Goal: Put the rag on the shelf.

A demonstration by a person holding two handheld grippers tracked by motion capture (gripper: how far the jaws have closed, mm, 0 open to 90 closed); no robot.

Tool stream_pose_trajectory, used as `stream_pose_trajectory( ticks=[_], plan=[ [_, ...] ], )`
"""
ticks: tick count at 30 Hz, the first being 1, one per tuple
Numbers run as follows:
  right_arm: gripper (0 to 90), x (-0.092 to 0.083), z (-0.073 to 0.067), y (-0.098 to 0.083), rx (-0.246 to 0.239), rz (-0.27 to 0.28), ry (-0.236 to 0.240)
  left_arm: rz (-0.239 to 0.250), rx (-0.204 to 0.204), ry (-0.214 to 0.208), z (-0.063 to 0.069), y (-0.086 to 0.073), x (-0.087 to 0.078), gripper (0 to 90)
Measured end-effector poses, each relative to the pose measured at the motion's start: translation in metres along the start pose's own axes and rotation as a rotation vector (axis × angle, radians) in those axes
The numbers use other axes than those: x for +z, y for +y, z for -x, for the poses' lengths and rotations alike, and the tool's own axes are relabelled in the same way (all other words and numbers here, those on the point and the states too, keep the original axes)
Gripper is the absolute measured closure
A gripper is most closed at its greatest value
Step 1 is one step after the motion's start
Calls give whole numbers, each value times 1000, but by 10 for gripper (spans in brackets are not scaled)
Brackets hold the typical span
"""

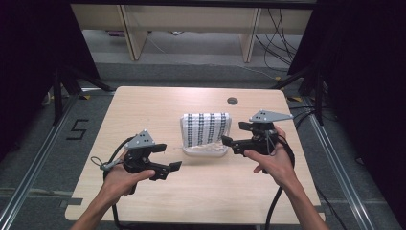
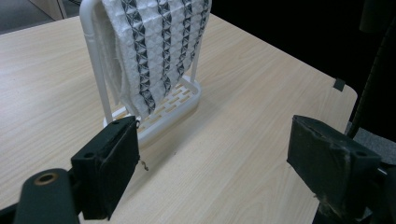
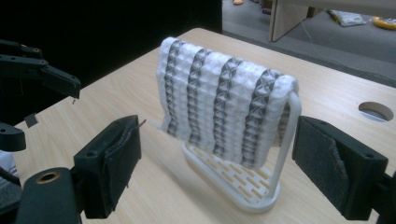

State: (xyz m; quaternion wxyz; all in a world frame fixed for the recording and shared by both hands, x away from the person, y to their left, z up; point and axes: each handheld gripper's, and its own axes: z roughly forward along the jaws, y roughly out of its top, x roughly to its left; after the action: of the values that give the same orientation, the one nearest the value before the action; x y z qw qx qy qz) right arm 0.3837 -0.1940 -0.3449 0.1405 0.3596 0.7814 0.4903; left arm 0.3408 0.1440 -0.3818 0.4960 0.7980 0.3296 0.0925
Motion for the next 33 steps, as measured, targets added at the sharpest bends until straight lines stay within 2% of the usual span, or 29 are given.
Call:
stream_pose_trajectory(
  ticks=[2, 7, 9, 11, 12, 13, 15, 16, 18, 20, 21, 22, 24, 26, 27, 28, 30, 31, 32, 33],
  plan=[
    [166, 0, -1, -3, 5, 2, 14, 10, 3, -12, 1, -4, 2, 161],
    [166, -4, -5, -10, 18, 8, 7, 17, -5, -14, 5, -13, 2, 161],
    [166, -4, -6, -13, 7, 5, 5, 21, -4, -19, 6, -16, 2, 161],
    [166, -4, -8, -16, -4, 13, 15, 12, 3, -5, 7, -19, 1, 161],
    [166, -5, -11, -18, 18, 8, 13, 18, 10, 2, 7, -21, 1, 161],
    [166, -5, -12, -20, -5, 11, -5, 14, 12, 5, 8, -22, 1, 161],
    [166, -4, -14, -23, -22, 16, 8, 14, 12, 9, 9, -25, 0, 161],
    [166, -5, -14, -23, -34, 4, 6, 28, 9, -2, 9, -27, 2, 161],
    [166, -5, -18, -26, -7, 3, 10, 23, 16, -1, 10, -30, 1, 161],
    [166, -6, -18, -29, -37, 9, 1, 24, 20, -1, 11, -33, 1, 161],
    [166, -6, -21, -30, -22, 8, -3, 27, 18, 2, 12, -34, 1, 161],
    [167, -5, -20, -32, -46, 5, 1, 27, 21, 0, 12, -35, 1, 161],
    [167, -6, -23, -35, -19, -7, 5, 34, 22, 0, 13, -38, 1, 161],
    [166, -5, -23, -37, -26, 1, 19, 34, 20, 3, 15, -41, 0, 161],
    [166, -6, -26, -39, -1, 1, 3, 37, 18, 0, 15, -41, 0, 161],
    [166, -5, -25, -40, -21, 17, -2, 35, 18, 5, 16, -43, -1, 161],
    [166, -6, -24, -42, -51, 3, -1, 43, 22, -3, 16, -46, 0, 161],
    [166, -6, -27, -44, -29, 2, 6, 39, 25, 0, 17, -47, 0, 161],
    [166, -6, -26, -45, -53, 6, 10, 35, 28, 3, 17, -49, 0, 161],
    [166, -6, -28, -47, -30, -3, 14, 36, 29, 1, 17, -51, 1, 161]
  ],
)
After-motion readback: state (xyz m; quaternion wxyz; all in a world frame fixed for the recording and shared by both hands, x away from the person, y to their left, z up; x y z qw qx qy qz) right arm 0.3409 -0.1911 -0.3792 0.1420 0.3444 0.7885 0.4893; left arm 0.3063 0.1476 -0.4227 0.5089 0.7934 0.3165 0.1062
